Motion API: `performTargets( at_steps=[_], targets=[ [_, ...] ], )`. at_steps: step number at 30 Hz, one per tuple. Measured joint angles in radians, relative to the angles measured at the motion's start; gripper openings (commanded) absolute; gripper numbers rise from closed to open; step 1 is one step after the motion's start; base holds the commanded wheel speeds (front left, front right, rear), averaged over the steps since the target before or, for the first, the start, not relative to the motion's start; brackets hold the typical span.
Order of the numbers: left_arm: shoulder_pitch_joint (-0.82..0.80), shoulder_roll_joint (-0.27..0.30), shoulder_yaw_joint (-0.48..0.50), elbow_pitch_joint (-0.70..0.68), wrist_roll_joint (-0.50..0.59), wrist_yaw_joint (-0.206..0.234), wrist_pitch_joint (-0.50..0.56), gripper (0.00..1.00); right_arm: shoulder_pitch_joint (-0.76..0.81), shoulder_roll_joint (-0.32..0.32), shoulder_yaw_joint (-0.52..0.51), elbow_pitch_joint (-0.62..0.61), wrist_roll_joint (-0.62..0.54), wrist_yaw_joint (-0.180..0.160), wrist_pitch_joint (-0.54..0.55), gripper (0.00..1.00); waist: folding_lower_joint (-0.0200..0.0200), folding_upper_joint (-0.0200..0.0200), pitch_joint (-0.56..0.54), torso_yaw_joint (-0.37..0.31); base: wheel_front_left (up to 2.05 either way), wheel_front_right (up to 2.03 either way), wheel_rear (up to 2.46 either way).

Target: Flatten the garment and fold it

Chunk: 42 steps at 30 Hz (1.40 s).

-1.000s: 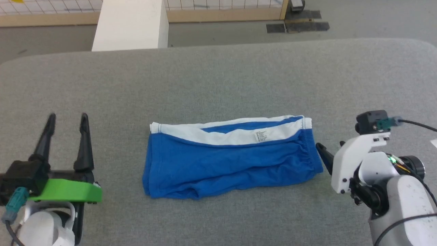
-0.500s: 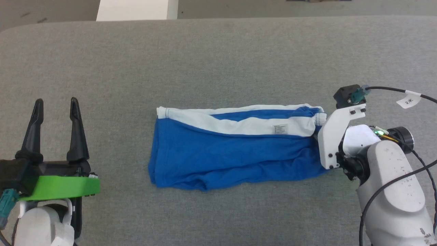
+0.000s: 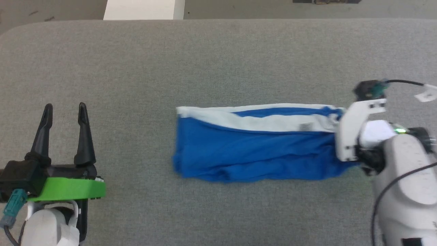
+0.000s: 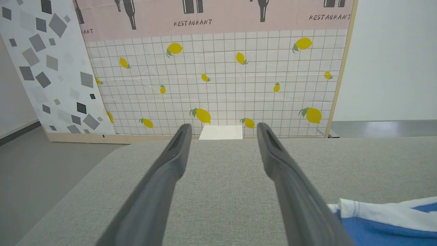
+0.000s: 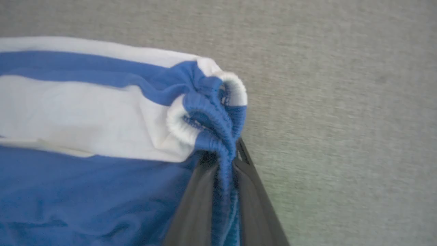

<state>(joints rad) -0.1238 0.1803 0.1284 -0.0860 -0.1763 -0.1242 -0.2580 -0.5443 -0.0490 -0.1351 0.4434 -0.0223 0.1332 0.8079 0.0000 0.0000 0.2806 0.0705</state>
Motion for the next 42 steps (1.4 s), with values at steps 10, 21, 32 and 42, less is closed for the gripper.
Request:
performTargets(
  at_steps=[10,21,32,42],
  targets=[
    [0.022,-0.001,0.007,0.018,0.002,-0.002,0.000,1.00,0.041,-0.149,-0.129,-0.125,-0.137,-0.001,0.131,0.00,0.0000,0.0000,-0.036,-0.010,0.00,0.00,0.00],
    [0.054,-0.030,0.012,0.035,0.008,-0.002,0.000,1.00,0.140,-0.167,0.081,-0.469,0.097,-0.001,0.461,0.00,0.0001,0.0000,-0.100,-0.014,0.00,0.00,0.00],
    [0.065,-0.052,-0.012,0.031,0.007,-0.002,0.000,1.00,0.131,-0.033,0.223,-0.480,0.167,-0.001,0.422,0.00,0.0001,0.0000,-0.101,-0.008,0.00,0.00,0.00],
    [0.062,-0.055,-0.045,0.052,-0.018,-0.002,0.000,1.00,-0.011,-0.004,0.343,-0.189,0.184,-0.001,0.236,0.00,0.0001,0.0000,-0.071,0.059,0.00,0.00,0.00]
  ],
)
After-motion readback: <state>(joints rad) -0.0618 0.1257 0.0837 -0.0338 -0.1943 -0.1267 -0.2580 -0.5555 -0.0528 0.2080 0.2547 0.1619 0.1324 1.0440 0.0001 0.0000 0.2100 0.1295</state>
